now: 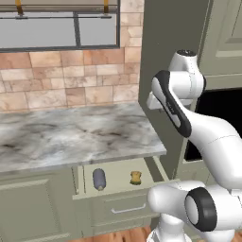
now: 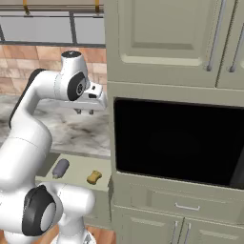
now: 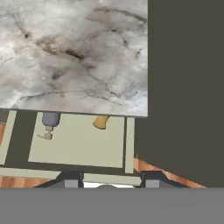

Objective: Restock the sink supplies by placing the sponge and soap dispenser on the counter and next to the sink. Make sure the soap dispenser is upright.

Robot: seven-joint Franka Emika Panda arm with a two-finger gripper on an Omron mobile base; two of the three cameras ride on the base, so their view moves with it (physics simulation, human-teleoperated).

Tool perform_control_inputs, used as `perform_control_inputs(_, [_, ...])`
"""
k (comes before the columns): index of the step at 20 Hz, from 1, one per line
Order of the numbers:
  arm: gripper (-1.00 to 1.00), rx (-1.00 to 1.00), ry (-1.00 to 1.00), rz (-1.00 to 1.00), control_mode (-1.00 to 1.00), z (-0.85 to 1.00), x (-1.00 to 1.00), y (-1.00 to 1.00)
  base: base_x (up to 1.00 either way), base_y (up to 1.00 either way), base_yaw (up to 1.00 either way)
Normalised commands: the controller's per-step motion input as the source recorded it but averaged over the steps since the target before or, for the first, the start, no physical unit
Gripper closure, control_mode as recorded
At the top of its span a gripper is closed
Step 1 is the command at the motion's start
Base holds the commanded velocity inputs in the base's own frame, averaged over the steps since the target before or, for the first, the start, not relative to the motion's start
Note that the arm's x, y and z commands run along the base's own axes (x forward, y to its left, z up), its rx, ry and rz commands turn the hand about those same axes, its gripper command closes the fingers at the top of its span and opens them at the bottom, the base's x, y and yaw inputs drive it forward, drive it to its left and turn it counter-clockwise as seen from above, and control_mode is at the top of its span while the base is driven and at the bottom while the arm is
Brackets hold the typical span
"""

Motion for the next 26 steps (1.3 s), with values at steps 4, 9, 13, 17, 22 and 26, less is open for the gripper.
perform_control_inputs(4, [-1.00, 0.00, 0.00, 0.00, 1.00, -0.01, -0.06, 0.00, -0.17, 0.11, -0.02])
perform_control_inputs(9, [-1.00, 0.00, 0.00, 0.00, 1.00, 0.00, 0.00, 0.00, -0.45, 0.42, -0.01])
perform_control_inputs(13, [-1.00, 0.00, 0.00, 0.00, 1.00, 0.00, 0.00, 0.00, -0.38, 0.36, 0.00])
perform_control_inputs(17, [-1.00, 0.00, 0.00, 0.00, 1.00, 0.00, 0.00, 0.00, -0.52, 0.14, 0.00])
perform_control_inputs(22, [-1.00, 0.00, 0.00, 0.00, 1.00, 0.00, 0.00, 0.00, -0.32, 0.30, 0.00])
perform_control_inputs(26, [-1.00, 0.00, 0.00, 0.00, 1.00, 0.00, 0.00, 0.00, -0.11, 0.34, 0.00])
